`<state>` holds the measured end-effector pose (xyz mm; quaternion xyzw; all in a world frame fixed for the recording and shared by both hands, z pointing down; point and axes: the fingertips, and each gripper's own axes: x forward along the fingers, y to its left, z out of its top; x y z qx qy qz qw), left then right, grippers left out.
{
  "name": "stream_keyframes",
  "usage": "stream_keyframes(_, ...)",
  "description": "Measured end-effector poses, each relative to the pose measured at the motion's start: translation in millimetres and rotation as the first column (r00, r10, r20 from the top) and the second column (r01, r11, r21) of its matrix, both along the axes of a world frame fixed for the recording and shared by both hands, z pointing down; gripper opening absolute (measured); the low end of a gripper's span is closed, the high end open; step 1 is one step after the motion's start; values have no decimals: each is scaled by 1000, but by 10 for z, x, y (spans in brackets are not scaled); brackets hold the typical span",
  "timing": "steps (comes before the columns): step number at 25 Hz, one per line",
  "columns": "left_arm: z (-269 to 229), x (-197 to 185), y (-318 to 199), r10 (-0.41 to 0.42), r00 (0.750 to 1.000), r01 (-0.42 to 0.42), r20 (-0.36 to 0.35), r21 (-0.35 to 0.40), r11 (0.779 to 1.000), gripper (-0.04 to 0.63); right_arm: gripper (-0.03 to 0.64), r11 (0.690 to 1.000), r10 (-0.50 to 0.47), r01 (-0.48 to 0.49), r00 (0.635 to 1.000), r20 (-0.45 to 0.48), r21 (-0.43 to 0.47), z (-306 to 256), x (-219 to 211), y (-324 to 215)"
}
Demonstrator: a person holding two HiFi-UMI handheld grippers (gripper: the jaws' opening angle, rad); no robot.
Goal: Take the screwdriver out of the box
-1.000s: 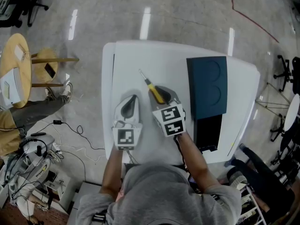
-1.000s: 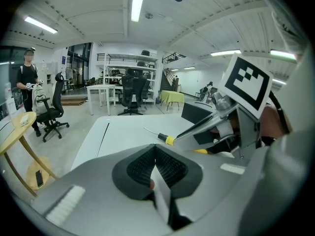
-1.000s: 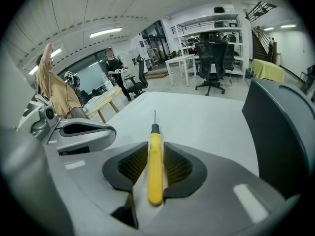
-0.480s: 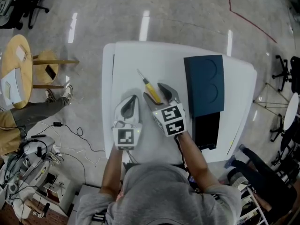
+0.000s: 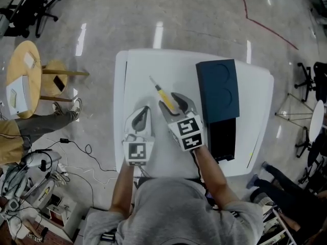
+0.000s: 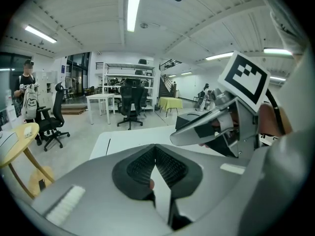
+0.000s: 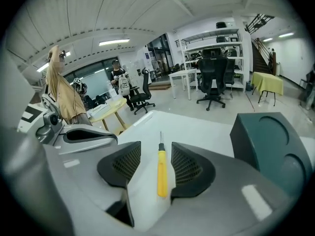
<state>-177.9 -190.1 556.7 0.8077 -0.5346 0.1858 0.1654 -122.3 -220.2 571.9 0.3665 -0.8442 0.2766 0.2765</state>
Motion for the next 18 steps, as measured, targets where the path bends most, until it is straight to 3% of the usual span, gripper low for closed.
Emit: stream_keyframes(18,-928,163,449,-2,1000,1,4,161,987,12,74,967,115,-111,993,-4,231,-918,533,526)
